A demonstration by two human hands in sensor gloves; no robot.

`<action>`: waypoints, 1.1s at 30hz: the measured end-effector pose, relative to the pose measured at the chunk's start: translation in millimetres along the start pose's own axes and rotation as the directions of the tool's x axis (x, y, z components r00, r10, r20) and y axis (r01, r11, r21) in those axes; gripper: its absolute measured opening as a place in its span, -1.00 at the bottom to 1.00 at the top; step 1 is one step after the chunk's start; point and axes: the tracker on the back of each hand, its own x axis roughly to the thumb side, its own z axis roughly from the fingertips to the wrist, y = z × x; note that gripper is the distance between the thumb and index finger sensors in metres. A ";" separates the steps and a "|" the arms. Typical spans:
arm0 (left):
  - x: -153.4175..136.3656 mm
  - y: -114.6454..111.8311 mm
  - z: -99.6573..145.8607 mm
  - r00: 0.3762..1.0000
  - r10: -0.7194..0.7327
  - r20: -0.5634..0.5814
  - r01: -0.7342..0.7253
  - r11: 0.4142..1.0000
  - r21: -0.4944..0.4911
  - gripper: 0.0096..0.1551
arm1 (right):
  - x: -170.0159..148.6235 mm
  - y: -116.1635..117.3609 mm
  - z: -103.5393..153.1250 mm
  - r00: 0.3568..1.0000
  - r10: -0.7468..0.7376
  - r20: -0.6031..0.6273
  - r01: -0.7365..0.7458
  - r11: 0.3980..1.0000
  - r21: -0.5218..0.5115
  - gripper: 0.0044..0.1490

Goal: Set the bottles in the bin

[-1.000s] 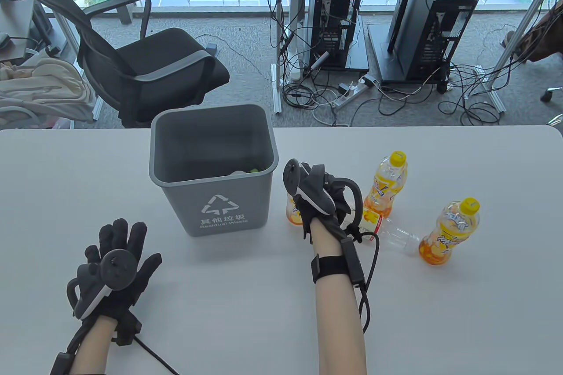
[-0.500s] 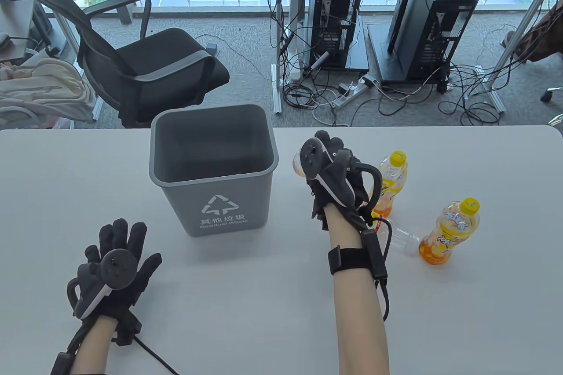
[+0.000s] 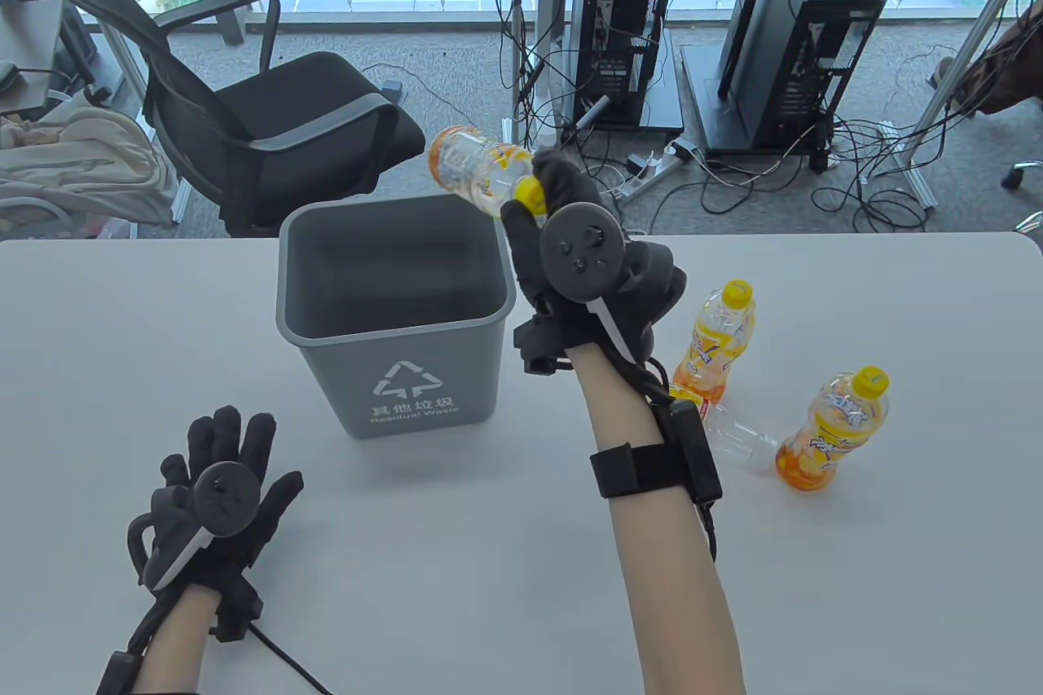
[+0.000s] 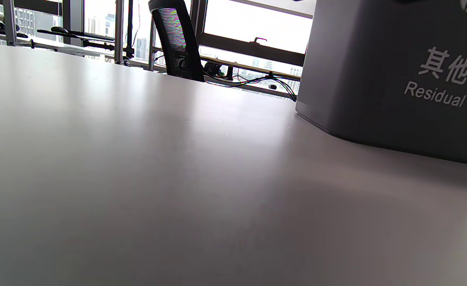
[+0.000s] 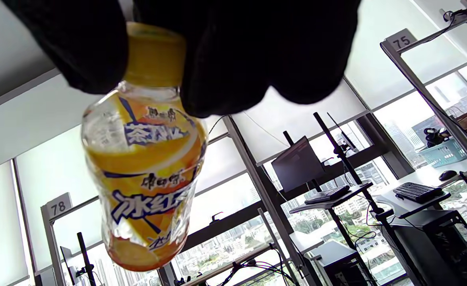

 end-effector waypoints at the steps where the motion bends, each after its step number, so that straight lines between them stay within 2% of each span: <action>1: 0.0 -0.4 -0.1 1.000 -0.001 0.000 0.001 1.000 0.001 -0.01 | 6.3 8.2 2.5 0.999 0.022 0.032 -0.023 0.999 0.025 -0.23; 5: 1.0 -1.1 -0.5 1.000 -0.009 0.002 0.009 1.000 -0.005 0.00 | 22.3 37.5 11.7 0.983 0.132 0.131 -0.150 0.980 0.133 -0.24; 10: 0.8 -1.3 -0.5 1.000 -0.006 0.000 0.006 1.000 -0.007 0.00 | 26.3 63.9 22.1 0.966 0.186 0.180 -0.214 0.965 0.154 -0.23; 13: 0.2 -1.4 -0.5 1.000 0.001 -0.004 -0.001 1.000 -0.005 0.00 | 20.6 71.2 25.5 0.972 0.175 0.156 -0.207 0.954 0.216 -0.16; 16: -0.3 -1.5 -0.5 1.000 0.005 -0.006 -0.005 1.000 -0.005 0.00 | 8.3 66.2 27.3 0.975 0.167 0.144 -0.191 0.966 0.175 -0.08; 20: -0.3 -1.6 -0.7 1.000 0.002 -0.006 -0.002 1.000 -0.006 0.00 | -17.9 55.1 30.7 0.974 0.192 0.117 -0.208 0.967 0.147 -0.13; 24: -0.2 -1.9 -0.7 1.000 -0.003 -0.005 0.003 1.000 -0.007 0.00 | -60.4 46.1 42.0 0.962 0.260 0.085 -0.269 0.955 0.127 -0.13; 27: -0.1 -2.0 -0.6 1.000 -0.006 -0.005 0.006 1.000 -0.007 0.00 | -91.8 45.0 54.1 0.952 0.300 0.058 -0.305 0.940 0.150 -0.11; 29: -0.1 -2.2 -0.6 1.000 -0.007 -0.005 0.007 1.000 -0.008 0.00 | -117.6 45.7 68.1 0.932 0.359 0.053 -0.362 0.915 0.176 -0.03; 33: -0.1 -2.4 -0.7 1.000 -0.009 -0.008 0.009 1.000 -0.013 0.00 | -158.7 48.9 89.9 0.880 0.473 0.036 -0.468 0.854 0.230 -0.03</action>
